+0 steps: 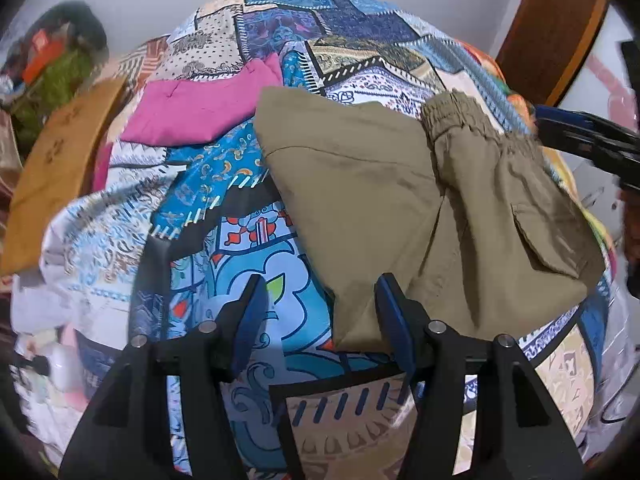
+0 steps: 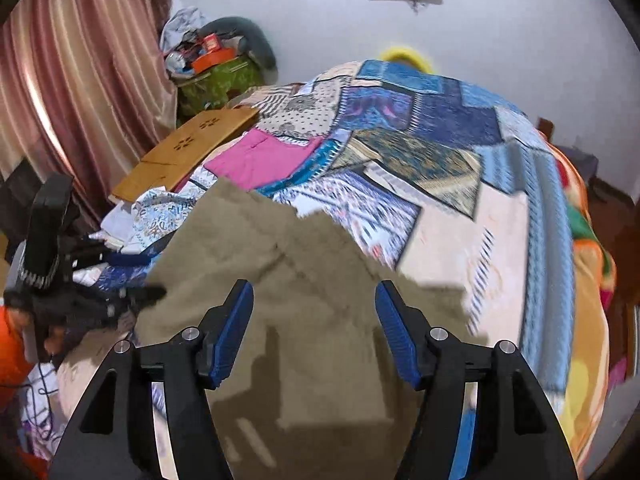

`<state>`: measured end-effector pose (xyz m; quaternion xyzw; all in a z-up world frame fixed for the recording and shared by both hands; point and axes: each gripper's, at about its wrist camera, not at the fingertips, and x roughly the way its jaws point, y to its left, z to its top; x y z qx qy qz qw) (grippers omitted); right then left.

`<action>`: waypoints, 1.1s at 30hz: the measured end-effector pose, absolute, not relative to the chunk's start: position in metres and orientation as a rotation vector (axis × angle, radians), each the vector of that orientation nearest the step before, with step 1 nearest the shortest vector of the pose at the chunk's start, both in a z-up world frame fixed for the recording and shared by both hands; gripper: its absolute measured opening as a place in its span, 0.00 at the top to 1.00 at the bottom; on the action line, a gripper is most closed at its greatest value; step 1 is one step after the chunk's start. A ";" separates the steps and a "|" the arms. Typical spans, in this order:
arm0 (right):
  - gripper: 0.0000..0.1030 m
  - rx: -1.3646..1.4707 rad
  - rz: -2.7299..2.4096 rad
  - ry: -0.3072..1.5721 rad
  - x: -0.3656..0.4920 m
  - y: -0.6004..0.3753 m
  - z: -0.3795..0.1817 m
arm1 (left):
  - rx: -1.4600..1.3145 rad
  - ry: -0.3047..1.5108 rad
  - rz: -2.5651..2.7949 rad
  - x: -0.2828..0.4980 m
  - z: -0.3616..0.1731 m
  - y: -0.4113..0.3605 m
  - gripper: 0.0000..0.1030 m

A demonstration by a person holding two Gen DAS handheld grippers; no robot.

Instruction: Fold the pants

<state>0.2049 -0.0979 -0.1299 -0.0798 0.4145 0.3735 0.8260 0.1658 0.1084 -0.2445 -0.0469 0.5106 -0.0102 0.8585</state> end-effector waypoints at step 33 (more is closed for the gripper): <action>0.38 -0.248 0.641 0.829 0.203 -0.130 -0.116 | -0.160 1.014 0.000 0.178 -0.209 0.128 0.35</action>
